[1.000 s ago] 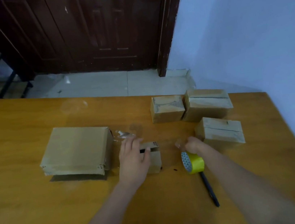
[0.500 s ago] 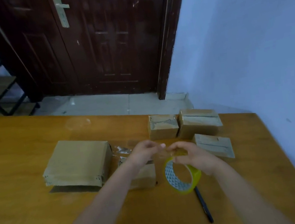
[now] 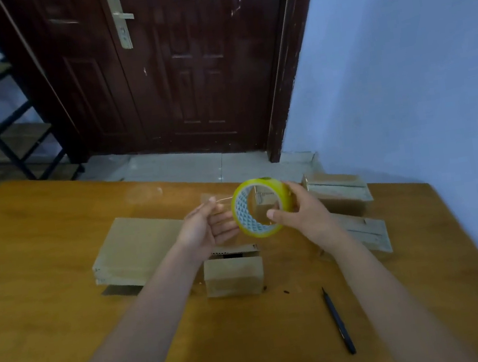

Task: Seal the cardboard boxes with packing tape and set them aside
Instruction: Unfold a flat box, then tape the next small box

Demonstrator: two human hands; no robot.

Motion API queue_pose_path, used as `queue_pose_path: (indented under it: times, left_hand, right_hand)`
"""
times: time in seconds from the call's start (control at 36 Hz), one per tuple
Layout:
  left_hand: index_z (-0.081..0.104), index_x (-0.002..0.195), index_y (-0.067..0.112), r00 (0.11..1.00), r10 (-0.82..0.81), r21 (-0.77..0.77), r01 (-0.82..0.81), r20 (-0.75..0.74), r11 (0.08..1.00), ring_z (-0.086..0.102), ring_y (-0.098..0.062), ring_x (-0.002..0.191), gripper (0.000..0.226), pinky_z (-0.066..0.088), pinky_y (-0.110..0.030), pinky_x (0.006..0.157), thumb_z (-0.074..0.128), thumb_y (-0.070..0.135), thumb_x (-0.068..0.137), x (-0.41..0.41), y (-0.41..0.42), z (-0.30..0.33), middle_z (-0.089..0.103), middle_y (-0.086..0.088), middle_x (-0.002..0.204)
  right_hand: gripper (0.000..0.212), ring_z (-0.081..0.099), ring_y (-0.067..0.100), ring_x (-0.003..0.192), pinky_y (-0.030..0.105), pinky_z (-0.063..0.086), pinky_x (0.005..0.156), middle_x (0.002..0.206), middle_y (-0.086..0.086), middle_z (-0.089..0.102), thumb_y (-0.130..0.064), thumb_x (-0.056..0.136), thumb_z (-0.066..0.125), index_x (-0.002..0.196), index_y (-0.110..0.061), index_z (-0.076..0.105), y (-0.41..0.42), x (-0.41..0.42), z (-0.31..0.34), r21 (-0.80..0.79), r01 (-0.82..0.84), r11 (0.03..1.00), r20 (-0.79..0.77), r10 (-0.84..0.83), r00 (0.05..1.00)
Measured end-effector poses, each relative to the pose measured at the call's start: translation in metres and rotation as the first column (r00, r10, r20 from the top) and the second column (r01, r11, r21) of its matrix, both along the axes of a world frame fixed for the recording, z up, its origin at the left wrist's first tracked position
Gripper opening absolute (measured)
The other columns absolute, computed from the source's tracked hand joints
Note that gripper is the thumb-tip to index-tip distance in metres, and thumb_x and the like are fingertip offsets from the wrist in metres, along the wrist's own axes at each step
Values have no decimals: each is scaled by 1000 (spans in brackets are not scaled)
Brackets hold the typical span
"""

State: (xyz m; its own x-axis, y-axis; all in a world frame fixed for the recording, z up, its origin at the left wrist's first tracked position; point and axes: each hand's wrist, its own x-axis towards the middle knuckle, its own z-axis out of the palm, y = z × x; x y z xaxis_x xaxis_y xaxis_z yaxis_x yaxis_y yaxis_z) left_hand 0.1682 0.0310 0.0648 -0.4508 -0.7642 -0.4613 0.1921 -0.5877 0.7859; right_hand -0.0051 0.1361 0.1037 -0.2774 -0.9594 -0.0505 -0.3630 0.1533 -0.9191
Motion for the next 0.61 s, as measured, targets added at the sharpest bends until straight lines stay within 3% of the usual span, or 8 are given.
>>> queue_pose_path:
  times: [0.06, 0.11, 0.19, 0.28, 0.36, 0.42, 0.44, 0.61]
  left_hand:
    - [53, 77, 9, 999, -1, 61, 4, -42, 998, 70, -21, 58, 32, 58, -34, 51, 42, 27, 101, 2, -1, -1, 70, -10, 64]
    - [56, 80, 6, 1000, 0, 34, 1, -18, 999, 71, -23, 63, 31, 60, -37, 57, 43, 26, 101, 5, -4, -2, 71, -12, 71]
    - [62, 89, -3, 988, -4, -140, 26, 156, 990, 72, -25, 72, 30, 59, -41, 75, 49, 23, 99, 11, -7, -9, 73, -14, 81]
    - [61, 76, 4, 971, 8, -245, 53, 240, 968, 71, -16, 67, 30, 56, -33, 75, 50, 18, 99, 18, -2, -20, 72, -2, 67]
    - [63, 76, 6, 962, 69, -255, 2, 266, 967, 71, -14, 66, 28, 58, -30, 72, 51, 17, 99, 30, -1, -35, 71, 1, 64]
    - [65, 78, 8, 953, 61, -274, 24, 296, 961, 70, -16, 69, 26, 58, -27, 72, 52, 17, 98, 36, 3, -43, 71, 0, 67]
    - [65, 77, 7, 951, 52, -279, 37, 306, 960, 70, -18, 72, 26, 58, -27, 72, 52, 16, 98, 37, 7, -48, 71, -4, 70]
    - [67, 94, -5, 967, 104, -217, -53, 231, 975, 70, -23, 83, 29, 58, -25, 76, 51, 18, 98, 37, 17, -78, 70, -14, 85]
  right_hand:
    - [48, 58, -7, 89, 12, 49, 70, 107, -9, 59, -9, 81, 69, 119, -31, 48, -4, 8, -3, -60, 69, 996, 127, -61, 990]
    - [56, 58, 0, 95, 14, 48, 70, 112, -3, 58, -4, 78, 69, 125, -26, 49, -7, 12, -7, -66, 90, 994, 141, -80, 987]
    - [70, 54, 11, 105, 13, 43, 73, 121, -4, 52, -12, 69, 66, 134, -24, 46, -8, 11, -13, -20, 20, 1000, -52, -21, 998]
    - [70, 50, 10, 102, 10, 39, 70, 118, -8, 50, -7, 74, 67, 137, -26, 43, -6, 1, -17, 90, -51, 995, -295, 76, 953]
    - [67, 55, 16, 95, 22, 47, 68, 117, -2, 56, -15, 79, 64, 140, -29, 39, -2, -15, -25, 340, -107, 935, -603, 303, 738]
    - [68, 57, 22, 102, 31, 50, 73, 124, 4, 55, -20, 83, 61, 143, -29, 33, 2, -22, -34, 527, -79, 846, -699, 484, 527]
    - [68, 56, 22, 105, 30, 49, 72, 125, 4, 54, -21, 85, 60, 145, -29, 31, 3, -23, -39, 578, -54, 814, -703, 531, 474]
    - [56, 60, 23, 94, 37, 55, 69, 113, 3, 58, -18, 85, 59, 136, -24, 35, 5, -20, -61, 611, -52, 790, -713, 578, 396]
